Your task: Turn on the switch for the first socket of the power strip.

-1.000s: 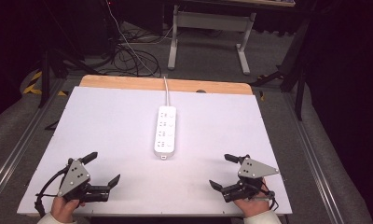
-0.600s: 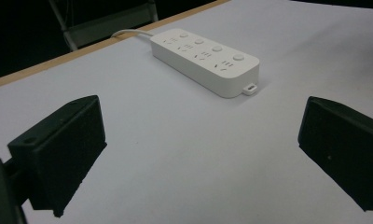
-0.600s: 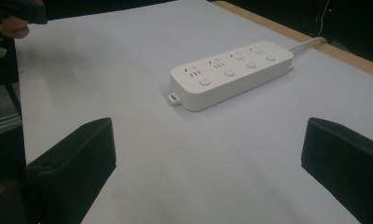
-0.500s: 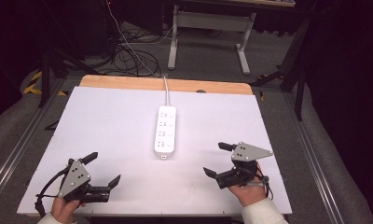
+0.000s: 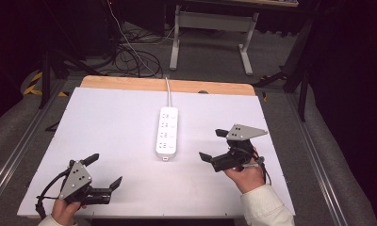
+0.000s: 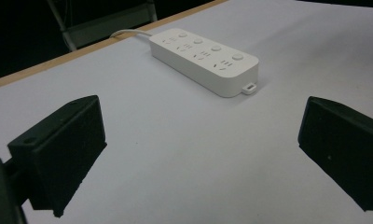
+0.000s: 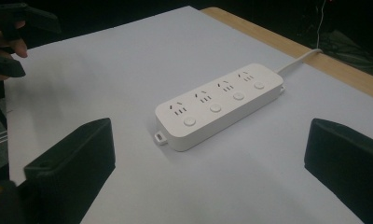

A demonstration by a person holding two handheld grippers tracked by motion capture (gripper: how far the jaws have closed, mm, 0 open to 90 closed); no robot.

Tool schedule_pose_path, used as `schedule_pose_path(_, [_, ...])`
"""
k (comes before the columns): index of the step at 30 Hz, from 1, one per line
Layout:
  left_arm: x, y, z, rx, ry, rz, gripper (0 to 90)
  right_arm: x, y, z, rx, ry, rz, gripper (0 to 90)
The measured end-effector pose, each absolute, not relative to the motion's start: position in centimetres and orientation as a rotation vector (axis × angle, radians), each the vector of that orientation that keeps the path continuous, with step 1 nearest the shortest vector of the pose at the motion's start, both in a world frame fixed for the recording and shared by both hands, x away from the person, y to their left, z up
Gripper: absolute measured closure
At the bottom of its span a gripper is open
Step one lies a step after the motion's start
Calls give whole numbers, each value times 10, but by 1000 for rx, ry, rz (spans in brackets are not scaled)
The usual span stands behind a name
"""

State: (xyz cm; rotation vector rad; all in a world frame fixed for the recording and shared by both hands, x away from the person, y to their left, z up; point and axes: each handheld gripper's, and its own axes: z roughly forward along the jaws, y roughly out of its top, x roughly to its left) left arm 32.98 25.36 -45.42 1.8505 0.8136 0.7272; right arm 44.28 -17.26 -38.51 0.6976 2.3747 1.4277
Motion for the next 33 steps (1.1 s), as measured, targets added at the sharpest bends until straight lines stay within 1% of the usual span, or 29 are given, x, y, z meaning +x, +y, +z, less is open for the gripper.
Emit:
schedule_pose_path(5, [330,253,-454,1855,808,727,14,450,-162,-383,797,2320,1396,15])
schedule_pose_path(14, [330,253,-454,1855,805,727,14,464,-146,-373,782,2368,1391,17])
schedule_pose_path(16, [330,253,-454,1855,805,727,14,468,-143,-370,799,2376,1418,57])
schedule_pose_path(18, [330,254,-454,1855,805,726,14,470,-140,-368,801,2379,1421,71])
schedule_pose_path(20, [330,254,-454,1854,804,726,14,472,-135,-366,779,2376,1410,105])
schedule_pose_path(24, [330,254,-454,1855,801,724,14,475,-130,-365,758,2371,1390,133])
schedule_pose_path(25, [330,254,-454,1855,801,723,14,479,-126,-364,746,2378,1378,173])
schedule_pose_path(28, [330,253,-454,1856,801,725,14,484,-122,-363,737,2383,1356,217])
schedule_pose_path(31, [330,253,-455,1855,803,720,14,489,-119,-363,751,2400,1361,228])
schedule_pose_path(32, [330,253,-455,1854,802,718,14,494,-117,-363,753,2414,1376,276])
schedule_pose_path(33, [330,252,-455,1851,806,713,14,496,-116,-363,750,2419,1382,291])
